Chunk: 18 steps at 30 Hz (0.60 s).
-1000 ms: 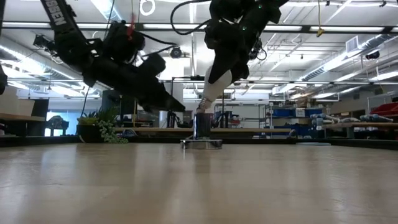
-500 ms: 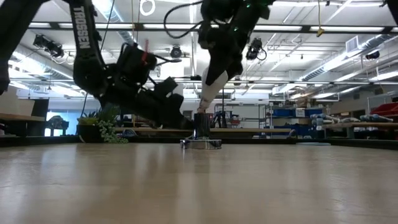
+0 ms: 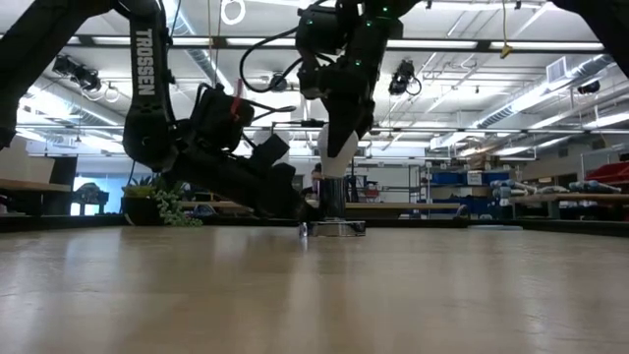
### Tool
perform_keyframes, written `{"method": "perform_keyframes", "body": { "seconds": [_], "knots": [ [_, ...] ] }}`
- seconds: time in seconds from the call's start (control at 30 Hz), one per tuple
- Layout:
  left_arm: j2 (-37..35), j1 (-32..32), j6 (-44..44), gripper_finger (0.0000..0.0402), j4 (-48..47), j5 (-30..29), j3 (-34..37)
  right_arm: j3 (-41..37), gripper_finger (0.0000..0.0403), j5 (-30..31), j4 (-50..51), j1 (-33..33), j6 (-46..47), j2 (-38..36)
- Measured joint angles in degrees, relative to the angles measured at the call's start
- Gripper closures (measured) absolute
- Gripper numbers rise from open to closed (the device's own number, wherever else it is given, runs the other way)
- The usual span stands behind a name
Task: Screw lightbulb
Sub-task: Insert the white lightbulb into the silver lamp
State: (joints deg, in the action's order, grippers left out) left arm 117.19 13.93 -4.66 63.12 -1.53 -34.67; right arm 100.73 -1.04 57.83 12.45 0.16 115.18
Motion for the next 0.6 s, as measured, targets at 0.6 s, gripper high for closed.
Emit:
{"method": "perform_keyframes", "body": {
  "seconds": [0.6],
  "knots": [
    [0.13, -0.19, -0.36, 0.0401, -0.09, 3.04, -0.12, 0.74, 0.0116, -3.09, -0.95, -0.34, -0.27, 1.81]
  ]
}}
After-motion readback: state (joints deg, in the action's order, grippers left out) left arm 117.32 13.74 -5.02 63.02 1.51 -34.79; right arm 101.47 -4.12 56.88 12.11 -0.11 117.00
